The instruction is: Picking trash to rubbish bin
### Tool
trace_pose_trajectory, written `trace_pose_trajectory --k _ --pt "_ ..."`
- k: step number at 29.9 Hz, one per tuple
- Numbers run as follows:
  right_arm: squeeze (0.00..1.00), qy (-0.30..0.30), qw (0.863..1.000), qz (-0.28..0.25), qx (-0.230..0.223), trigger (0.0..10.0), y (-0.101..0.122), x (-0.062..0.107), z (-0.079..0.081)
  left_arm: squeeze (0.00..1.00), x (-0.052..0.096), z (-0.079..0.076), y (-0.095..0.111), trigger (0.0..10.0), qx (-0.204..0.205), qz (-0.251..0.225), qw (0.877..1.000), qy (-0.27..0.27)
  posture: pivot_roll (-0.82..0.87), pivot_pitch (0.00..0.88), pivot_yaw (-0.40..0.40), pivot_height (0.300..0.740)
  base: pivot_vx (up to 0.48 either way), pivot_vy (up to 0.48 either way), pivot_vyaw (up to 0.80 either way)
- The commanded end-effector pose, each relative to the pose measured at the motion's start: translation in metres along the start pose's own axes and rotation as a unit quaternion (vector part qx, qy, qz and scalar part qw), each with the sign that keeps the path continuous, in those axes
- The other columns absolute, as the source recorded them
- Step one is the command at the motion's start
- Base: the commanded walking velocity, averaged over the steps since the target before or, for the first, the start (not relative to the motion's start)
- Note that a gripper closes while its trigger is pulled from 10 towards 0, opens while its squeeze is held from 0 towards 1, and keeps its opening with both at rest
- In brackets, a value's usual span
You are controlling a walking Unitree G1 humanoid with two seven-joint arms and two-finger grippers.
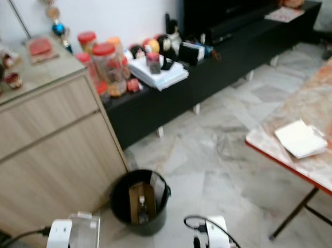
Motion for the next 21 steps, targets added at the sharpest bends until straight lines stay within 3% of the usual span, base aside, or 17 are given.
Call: trace_pose_trajectory --k 1,18,21 --pt "0.00 -0.002 1.000 -0.006 0.009 10.0 0.0032 -0.0004 -0.0033 0.00 0.0001 -0.0035 -0.0003 10.0 -0.008 0.002 1.000 -0.005 -0.07 0.000 0.051 0.740 0.334 0.000 0.00" --pt "0.00 0.000 1.000 -0.008 0.017 10.0 0.0028 0.0001 -0.0045 0.00 0.0002 -0.0047 0.0003 10.0 -0.020 0.000 1.000 -0.010 -0.07 0.000 0.053 0.740 0.334 0.000 0.05" --pt "0.00 0.001 1.000 -0.008 0.017 10.0 0.0030 0.0000 -0.0044 0.00 0.0001 -0.0050 0.0009 10.0 -0.020 -0.001 1.000 -0.010 -0.07 0.000 0.053 0.740 0.333 0.000 0.55"
Point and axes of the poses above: a point about 5 cm out from each wrist's last joint towards the gripper, its own x axis pointing back from the gripper into the wrist, its own y axis along the axis of the wrist's last joint, z = x × y, the point moved 1 cm from there along -x, pointing out of the wrist towards the gripper, and after that the axes turned 6 degrees about -x, right-handed, at the moved point
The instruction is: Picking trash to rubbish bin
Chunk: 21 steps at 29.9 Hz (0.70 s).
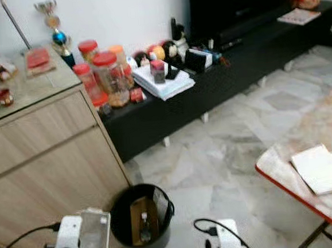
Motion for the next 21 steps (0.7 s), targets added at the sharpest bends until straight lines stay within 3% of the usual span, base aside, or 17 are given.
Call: trace_pose_trajectory --k 1,21 --pt "0.00 0.023 1.000 -0.009 0.001 10.0 0.007 -0.002 0.017 0.00 0.001 0.012 -0.011 10.0 -0.013 0.015 1.000 0.012 -0.07 0.000 0.053 0.740 0.337 0.000 0.80" --pt "0.00 0.020 0.999 -0.025 -0.006 10.0 0.020 -0.005 0.014 0.00 -0.002 0.011 0.008 10.0 -0.005 -0.011 1.000 0.004 -0.07 0.000 0.039 0.740 0.334 0.000 0.02"
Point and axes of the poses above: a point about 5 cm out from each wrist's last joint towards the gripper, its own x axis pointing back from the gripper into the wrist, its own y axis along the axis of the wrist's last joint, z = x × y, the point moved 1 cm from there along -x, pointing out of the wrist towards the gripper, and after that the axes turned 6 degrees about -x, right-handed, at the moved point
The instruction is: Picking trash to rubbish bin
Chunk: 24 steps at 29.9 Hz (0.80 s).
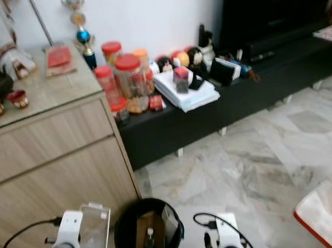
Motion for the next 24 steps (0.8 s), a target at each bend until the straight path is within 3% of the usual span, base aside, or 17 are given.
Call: trace_pose_trajectory --k 1,6,7,11,19,22,24 --pt "0.00 -0.007 1.000 -0.006 -0.001 10.0 0.003 0.000 -0.006 0.00 -0.002 -0.003 0.014 10.0 0.010 -0.021 1.000 -0.018 -0.07 0.000 0.034 0.740 0.334 0.000 0.00" --pt "0.00 -0.006 1.000 -0.010 -0.003 10.0 0.006 -0.001 -0.007 0.00 -0.002 -0.013 0.034 10.0 -0.003 -0.058 0.997 -0.056 -0.06 0.000 0.027 0.740 0.331 0.000 0.00" --pt "0.00 -0.004 1.000 -0.017 -0.002 10.0 0.011 -0.002 -0.006 0.00 -0.002 -0.023 0.048 10.0 -0.008 -0.082 0.993 -0.090 -0.06 0.000 0.024 0.740 0.000 0.000 0.00" --pt "0.00 -0.001 1.000 -0.024 -0.001 10.0 0.017 -0.003 -0.005 0.00 -0.001 -0.031 0.059 10.0 -0.012 -0.098 0.988 -0.115 -0.06 0.000 0.022 0.740 0.000 0.000 0.00" --pt "0.00 0.068 0.994 -0.077 0.025 10.0 0.058 -0.009 0.014 0.00 0.002 -0.050 0.087 10.0 -0.023 -0.128 0.980 -0.149 -0.10 0.000 0.009 0.740 0.000 0.000 0.00" --pt "0.00 0.133 0.984 -0.108 0.052 10.0 0.086 -0.009 0.031 0.00 0.005 -0.061 0.098 10.0 -0.026 -0.140 0.976 -0.167 -0.13 0.016 -0.005 0.740 0.000 0.000 0.00" --pt "0.00 0.145 0.981 -0.114 0.056 10.0 0.091 -0.009 0.034 0.00 0.006 -0.063 0.100 10.0 -0.025 -0.143 0.975 -0.171 -0.13 0.020 -0.009 0.740 0.000 0.000 0.00"
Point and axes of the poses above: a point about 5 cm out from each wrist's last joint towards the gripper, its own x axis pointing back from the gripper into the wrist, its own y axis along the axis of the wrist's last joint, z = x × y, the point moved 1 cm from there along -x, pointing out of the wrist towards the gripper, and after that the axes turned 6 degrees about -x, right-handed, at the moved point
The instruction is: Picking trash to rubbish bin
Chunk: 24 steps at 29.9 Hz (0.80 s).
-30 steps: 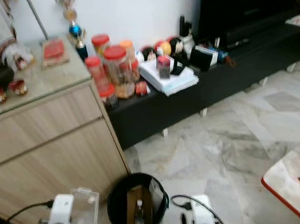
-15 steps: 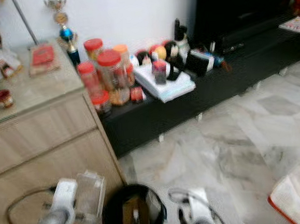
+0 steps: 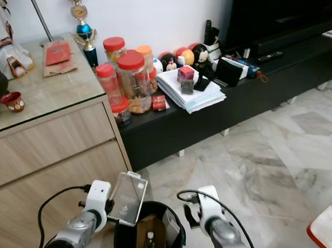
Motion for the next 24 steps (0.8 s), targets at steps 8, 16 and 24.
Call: trace_pose_trajectory --k 8,16,24 --pt "0.00 0.111 0.991 -0.057 0.042 10.0 0.044 -0.009 0.026 0.00 -0.006 -0.016 0.023 10.0 -0.001 -0.031 0.999 -0.039 -0.17 0.076 -0.062 0.740 0.000 0.000 0.00" --pt "0.00 0.128 0.988 -0.071 0.050 10.0 0.051 -0.008 0.030 0.04 -0.006 -0.020 0.024 10.0 0.011 -0.035 0.998 -0.044 -0.18 0.093 -0.072 0.740 0.000 0.000 0.00" --pt "0.00 0.130 0.987 -0.073 0.054 10.0 0.049 -0.006 0.027 1.00 -0.005 -0.018 0.020 10.0 0.014 -0.031 0.999 -0.040 -0.18 0.110 -0.088 0.740 0.000 0.000 0.00"
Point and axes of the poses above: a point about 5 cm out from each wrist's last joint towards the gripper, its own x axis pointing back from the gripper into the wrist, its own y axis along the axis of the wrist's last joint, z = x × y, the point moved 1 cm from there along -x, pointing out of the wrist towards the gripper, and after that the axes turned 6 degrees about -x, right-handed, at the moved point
